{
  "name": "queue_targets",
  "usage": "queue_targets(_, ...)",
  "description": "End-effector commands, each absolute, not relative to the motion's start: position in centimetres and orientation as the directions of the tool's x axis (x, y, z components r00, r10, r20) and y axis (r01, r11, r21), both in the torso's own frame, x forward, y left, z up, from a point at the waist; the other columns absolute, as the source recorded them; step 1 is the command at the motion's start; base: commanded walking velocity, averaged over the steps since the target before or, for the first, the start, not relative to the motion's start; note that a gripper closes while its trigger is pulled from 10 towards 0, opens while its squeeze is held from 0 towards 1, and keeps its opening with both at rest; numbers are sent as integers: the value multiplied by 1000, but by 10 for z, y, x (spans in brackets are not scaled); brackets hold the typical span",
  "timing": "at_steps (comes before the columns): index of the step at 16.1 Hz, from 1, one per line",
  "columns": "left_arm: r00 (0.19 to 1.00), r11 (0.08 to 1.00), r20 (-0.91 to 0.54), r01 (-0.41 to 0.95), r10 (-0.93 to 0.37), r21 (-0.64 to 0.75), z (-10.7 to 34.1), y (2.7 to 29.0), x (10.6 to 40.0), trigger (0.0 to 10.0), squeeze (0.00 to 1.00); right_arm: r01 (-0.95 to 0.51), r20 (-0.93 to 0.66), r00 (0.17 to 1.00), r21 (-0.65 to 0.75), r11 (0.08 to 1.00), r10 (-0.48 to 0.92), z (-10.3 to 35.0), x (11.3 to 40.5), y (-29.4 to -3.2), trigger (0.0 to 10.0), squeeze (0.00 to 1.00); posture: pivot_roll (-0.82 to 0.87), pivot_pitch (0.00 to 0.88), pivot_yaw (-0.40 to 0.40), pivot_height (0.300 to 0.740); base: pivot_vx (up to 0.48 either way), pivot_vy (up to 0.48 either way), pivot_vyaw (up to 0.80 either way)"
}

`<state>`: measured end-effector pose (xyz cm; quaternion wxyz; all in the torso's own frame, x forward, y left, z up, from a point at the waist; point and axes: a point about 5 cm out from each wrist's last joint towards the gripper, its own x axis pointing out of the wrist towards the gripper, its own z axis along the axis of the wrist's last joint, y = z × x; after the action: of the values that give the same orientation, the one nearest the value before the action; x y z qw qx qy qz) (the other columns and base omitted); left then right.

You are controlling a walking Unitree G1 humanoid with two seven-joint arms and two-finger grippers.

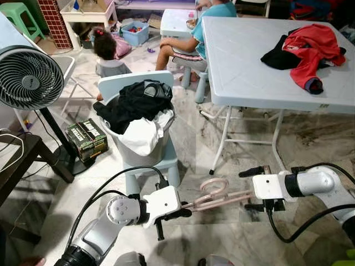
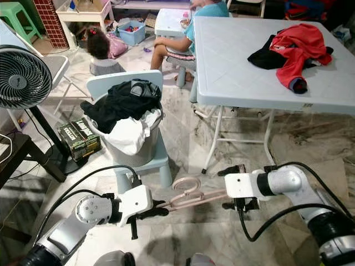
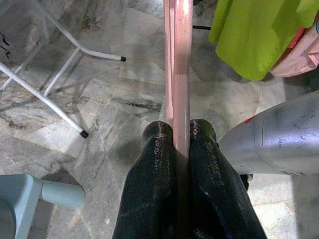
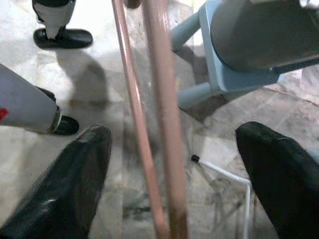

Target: Hang hanger

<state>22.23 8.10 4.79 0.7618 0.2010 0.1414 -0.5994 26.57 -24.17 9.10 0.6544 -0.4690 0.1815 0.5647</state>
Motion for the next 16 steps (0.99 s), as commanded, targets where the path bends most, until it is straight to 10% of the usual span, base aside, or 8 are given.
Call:
queue_targets(1,241,189,-454,969,-858,156,49,78,225,10000,0,-911,-776,295,-404,-81,557,87,261,-246,0,0,-95,49,-25,740,0,0,0)
queue_targets(16,214,135,-487,972,-847,192,46,73,231,10000,0,-901,-870,190,-339,-272,455,98,271,-251,0,0,-104,44,-18,740,0,0,0)
